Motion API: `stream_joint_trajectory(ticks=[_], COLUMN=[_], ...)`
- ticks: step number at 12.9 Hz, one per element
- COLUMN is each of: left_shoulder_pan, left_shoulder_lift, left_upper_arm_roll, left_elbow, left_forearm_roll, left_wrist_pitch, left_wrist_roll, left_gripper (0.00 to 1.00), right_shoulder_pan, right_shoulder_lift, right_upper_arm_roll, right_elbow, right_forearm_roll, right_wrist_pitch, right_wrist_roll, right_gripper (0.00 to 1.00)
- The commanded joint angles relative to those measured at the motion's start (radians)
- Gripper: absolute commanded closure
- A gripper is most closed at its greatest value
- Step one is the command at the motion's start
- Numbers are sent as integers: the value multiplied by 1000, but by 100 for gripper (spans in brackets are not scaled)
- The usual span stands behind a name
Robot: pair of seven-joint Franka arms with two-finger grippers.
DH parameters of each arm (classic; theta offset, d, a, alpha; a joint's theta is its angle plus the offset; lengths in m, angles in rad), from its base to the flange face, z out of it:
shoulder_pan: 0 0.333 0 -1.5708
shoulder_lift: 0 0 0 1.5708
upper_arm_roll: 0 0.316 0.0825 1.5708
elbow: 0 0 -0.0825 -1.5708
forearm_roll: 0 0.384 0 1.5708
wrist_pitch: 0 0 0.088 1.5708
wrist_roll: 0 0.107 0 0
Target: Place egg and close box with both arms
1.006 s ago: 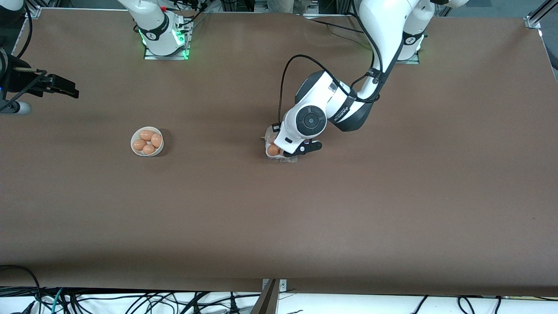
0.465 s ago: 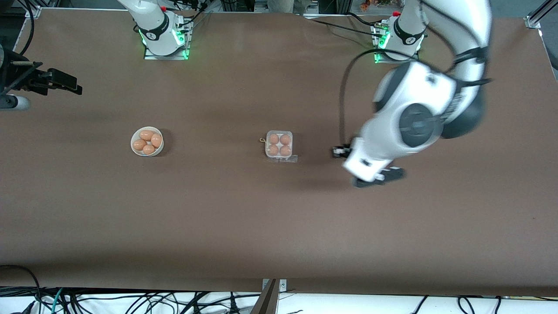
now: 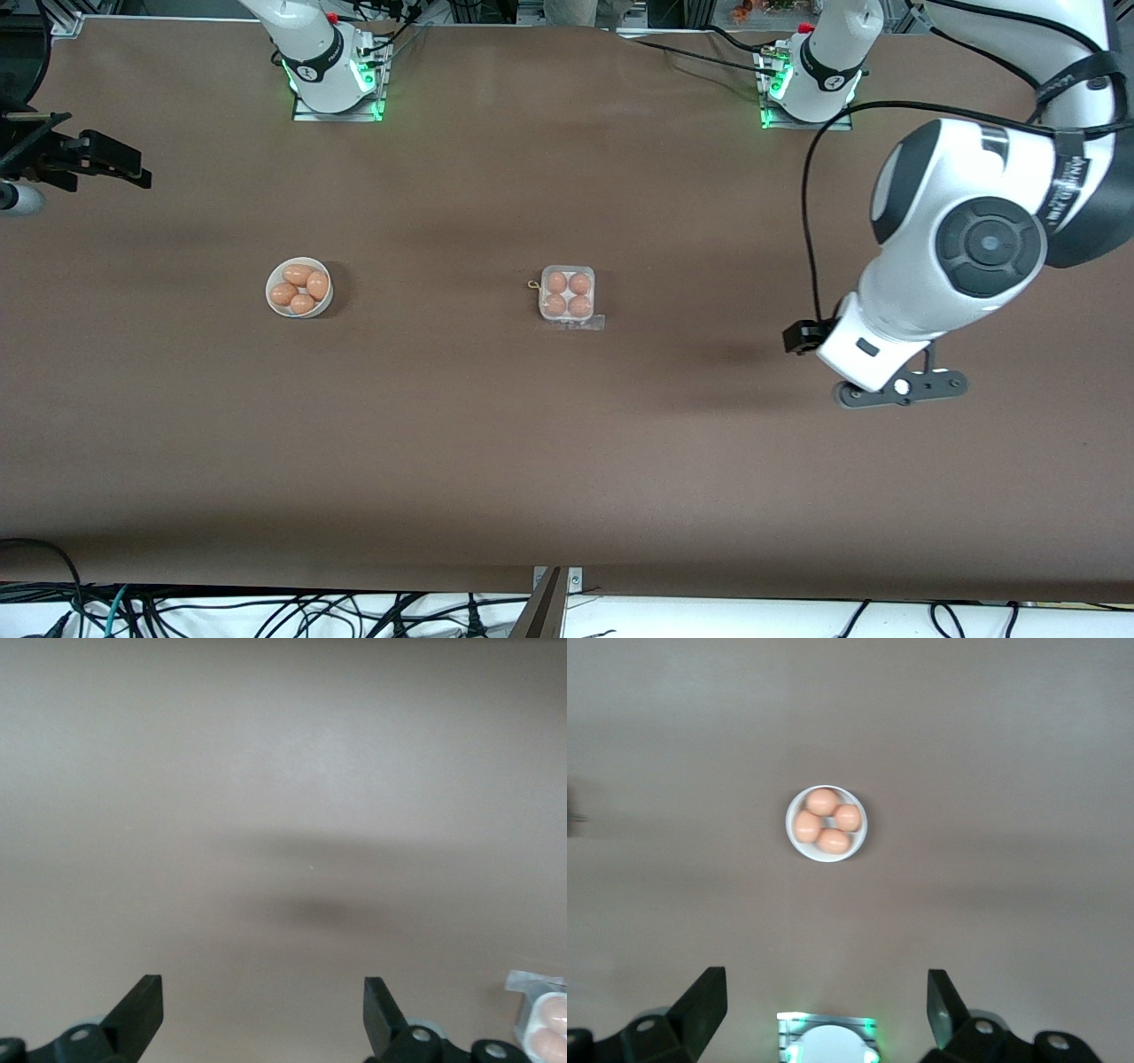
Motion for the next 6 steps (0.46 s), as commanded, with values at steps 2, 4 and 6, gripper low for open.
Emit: stream_joint_trajectory(ticks=[2,4,6], left_shoulder_pan=[110,175,213], left_shoulder_lift=[-72,-100,-129], left_upper_arm_roll=[-12,-16,-13], left_elbow=[0,-8,-32], left_forearm_roll=[21,18,16], left_wrist_pitch=[-17,-17,-15], left_wrist_roll=[117,178,317], left_gripper=[0,0,0], right_shoulder_pan=[-21,-22,-21], right_shoulder_lift=[-9,-9,-9], right_upper_arm_roll=[27,24,25], right_elbow=[11,9,11], right_forearm_roll=[-23,-22,-22], right_wrist_pitch=[-6,-6,-5], right_wrist_roll=[-26,-27,-26], right_gripper=[0,0,0])
